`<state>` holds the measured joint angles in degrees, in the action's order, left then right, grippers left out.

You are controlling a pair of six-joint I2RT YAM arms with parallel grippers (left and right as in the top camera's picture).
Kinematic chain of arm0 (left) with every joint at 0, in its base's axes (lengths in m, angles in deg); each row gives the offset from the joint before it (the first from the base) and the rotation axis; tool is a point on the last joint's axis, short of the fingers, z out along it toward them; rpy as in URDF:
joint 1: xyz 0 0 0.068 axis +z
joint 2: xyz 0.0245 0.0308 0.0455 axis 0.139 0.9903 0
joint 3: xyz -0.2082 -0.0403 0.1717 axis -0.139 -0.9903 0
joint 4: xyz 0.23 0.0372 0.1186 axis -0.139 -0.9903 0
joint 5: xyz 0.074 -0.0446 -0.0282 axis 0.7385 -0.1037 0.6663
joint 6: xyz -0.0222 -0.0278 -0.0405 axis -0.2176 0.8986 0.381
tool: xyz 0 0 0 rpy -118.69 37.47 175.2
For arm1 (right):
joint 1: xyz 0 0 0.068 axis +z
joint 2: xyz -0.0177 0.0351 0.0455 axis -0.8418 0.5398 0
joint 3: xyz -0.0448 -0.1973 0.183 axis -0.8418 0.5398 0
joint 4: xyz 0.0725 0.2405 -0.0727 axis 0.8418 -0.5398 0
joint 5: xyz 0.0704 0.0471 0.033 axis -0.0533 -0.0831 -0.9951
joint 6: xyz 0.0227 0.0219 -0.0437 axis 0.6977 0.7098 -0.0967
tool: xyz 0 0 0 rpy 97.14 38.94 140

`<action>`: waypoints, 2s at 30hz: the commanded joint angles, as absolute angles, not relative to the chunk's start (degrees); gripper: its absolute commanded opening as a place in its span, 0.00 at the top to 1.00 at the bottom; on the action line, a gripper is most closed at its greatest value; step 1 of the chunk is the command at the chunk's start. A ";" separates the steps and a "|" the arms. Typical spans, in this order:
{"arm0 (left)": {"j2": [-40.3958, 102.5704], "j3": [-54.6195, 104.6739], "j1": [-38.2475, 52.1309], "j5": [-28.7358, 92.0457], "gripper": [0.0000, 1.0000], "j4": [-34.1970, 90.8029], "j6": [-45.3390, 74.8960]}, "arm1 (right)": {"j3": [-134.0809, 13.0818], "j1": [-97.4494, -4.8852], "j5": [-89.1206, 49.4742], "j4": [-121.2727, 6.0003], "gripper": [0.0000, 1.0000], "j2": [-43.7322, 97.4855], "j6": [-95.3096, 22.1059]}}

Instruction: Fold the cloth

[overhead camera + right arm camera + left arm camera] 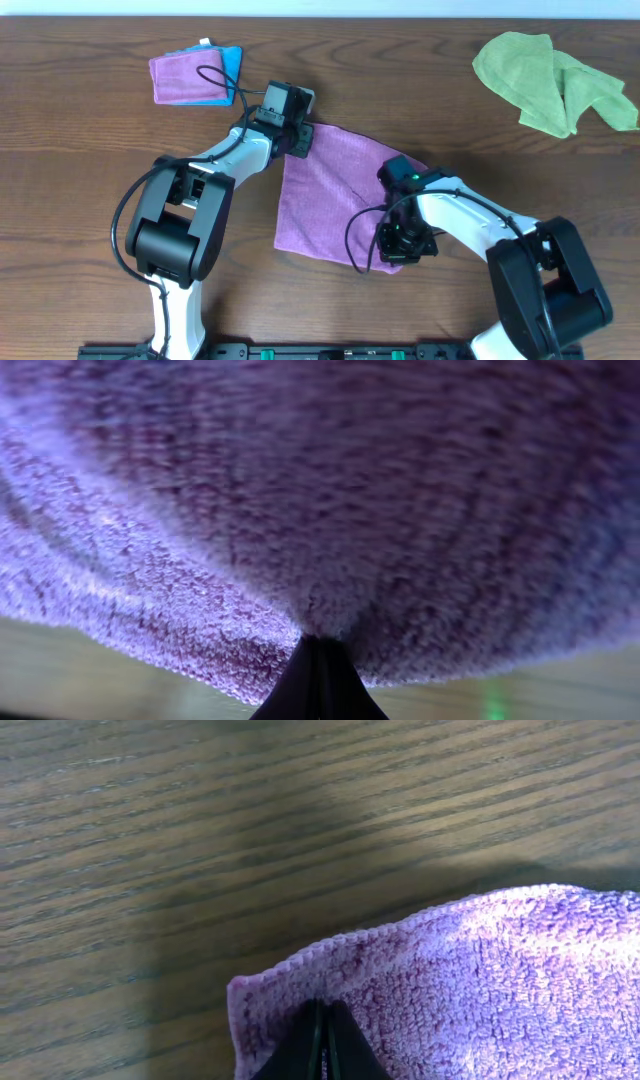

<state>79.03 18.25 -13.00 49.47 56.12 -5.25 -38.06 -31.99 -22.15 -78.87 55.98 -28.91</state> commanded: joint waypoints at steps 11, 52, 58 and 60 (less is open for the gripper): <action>82.86 17.07 -11.47 51.41 0.94 49.91 -2.41 | -36.45 -39.20 -8.69 -71.46 0.99 57.49 -22.90; 81.39 37.14 -8.06 43.06 0.05 39.31 -2.43 | -58.91 -46.87 -6.37 -76.20 0.13 57.47 -31.90; 78.00 37.16 -8.39 43.11 0.05 36.75 -2.43 | -58.96 -50.39 -8.82 -76.05 0.14 57.47 -31.95; 76.50 37.16 -8.54 43.11 0.04 34.61 -2.43 | -59.00 -51.29 -10.20 -76.03 0.14 57.36 -32.86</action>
